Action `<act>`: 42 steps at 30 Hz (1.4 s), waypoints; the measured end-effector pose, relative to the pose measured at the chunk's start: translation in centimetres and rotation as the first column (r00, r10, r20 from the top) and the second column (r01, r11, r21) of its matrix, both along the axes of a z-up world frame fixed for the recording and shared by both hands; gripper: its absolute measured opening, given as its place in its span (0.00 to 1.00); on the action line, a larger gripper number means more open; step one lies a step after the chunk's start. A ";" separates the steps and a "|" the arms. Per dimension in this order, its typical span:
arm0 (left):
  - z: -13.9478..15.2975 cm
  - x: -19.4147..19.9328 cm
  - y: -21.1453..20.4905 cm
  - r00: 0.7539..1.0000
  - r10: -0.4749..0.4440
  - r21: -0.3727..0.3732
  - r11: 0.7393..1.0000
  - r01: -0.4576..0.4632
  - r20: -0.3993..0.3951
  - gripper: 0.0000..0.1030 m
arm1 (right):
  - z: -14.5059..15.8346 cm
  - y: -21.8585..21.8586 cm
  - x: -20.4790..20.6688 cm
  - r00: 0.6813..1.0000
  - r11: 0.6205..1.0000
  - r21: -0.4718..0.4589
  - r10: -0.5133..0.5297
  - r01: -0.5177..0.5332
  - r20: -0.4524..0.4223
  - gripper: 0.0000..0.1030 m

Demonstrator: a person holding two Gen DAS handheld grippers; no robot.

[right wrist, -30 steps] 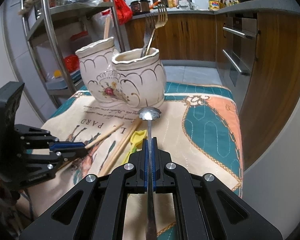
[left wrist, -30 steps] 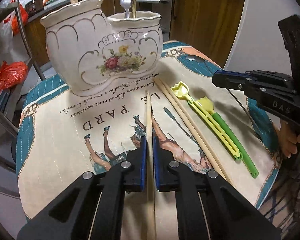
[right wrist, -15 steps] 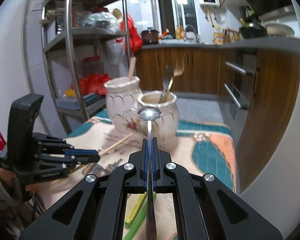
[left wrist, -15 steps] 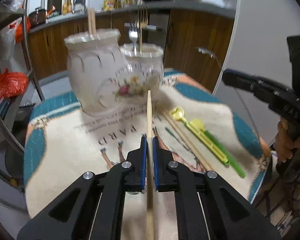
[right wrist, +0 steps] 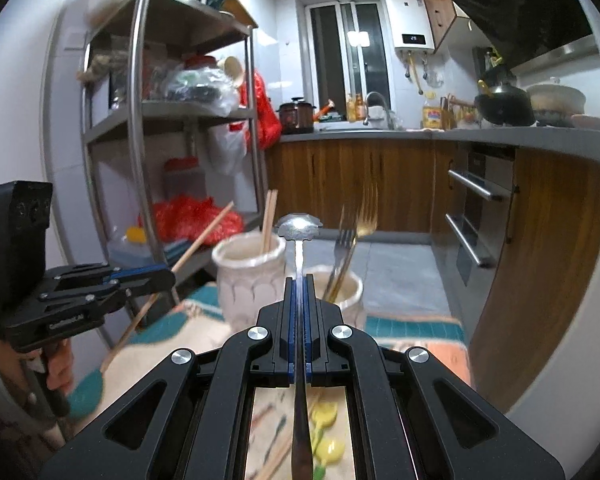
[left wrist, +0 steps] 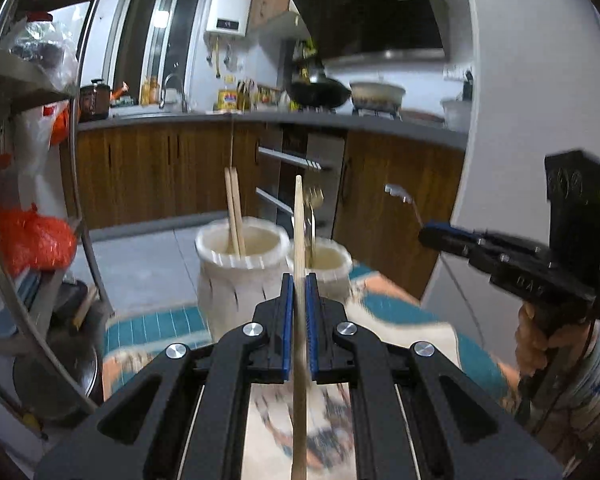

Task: Organize utensils
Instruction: 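Place the spoon in the short cup with right tool while left tool drops chopstick in tall cup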

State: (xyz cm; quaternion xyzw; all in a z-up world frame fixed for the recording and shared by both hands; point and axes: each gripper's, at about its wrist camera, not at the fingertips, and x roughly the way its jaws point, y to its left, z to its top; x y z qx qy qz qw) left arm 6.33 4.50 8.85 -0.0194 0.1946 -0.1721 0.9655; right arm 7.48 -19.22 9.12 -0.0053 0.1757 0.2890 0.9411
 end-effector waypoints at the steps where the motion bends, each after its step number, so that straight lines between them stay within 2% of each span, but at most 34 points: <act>1: 0.3 0.8 0.1 1.000 -0.002 -0.010 1.000 0.002 0.002 0.06 | 0.4 0.2 0.9 1.000 1.000 0.006 -0.004 0.004 0.000 0.04; 6: 2.4 5.3 1.1 1.000 0.000 -0.087 0.996 0.002 0.022 0.06 | 1.7 1.4 3.9 0.999 1.000 0.020 -0.022 0.022 0.028 0.04; 10: 3.6 8.5 1.6 0.998 0.029 -0.141 0.990 -0.020 0.062 0.06 | 2.0 2.0 7.6 1.000 0.995 0.092 -0.030 0.030 0.004 0.04; 17: 4.3 12.3 0.9 0.979 0.136 -0.136 0.984 -0.116 0.153 0.06 | 1.1 3.5 12.0 0.998 0.981 0.184 -0.068 0.068 -0.008 0.04; 23: 3.4 13.1 0.9 0.958 0.207 -0.128 0.975 -0.184 0.199 0.06 | -0.1 5.1 13.1 0.991 0.982 0.155 -0.120 0.109 0.064 0.04; 30: 1.9 13.8 1.0 0.956 0.221 -0.117 0.973 -0.201 0.192 0.06 | -1.3 6.2 13.7 0.983 0.983 0.109 -0.156 0.146 0.092 0.04; 37: 0.6 12.3 1.5 0.962 0.202 -0.083 0.978 -0.189 0.185 0.06 | -2.4 5.7 12.5 0.992 0.993 0.072 -0.096 0.090 0.078 0.04; 42: -0.7 11.0 1.7 0.975 0.194 -0.051 0.981 -0.189 0.111 0.06 | -3.1 4.9 11.1 0.997 0.997 0.056 -0.058 0.055 0.044 0.04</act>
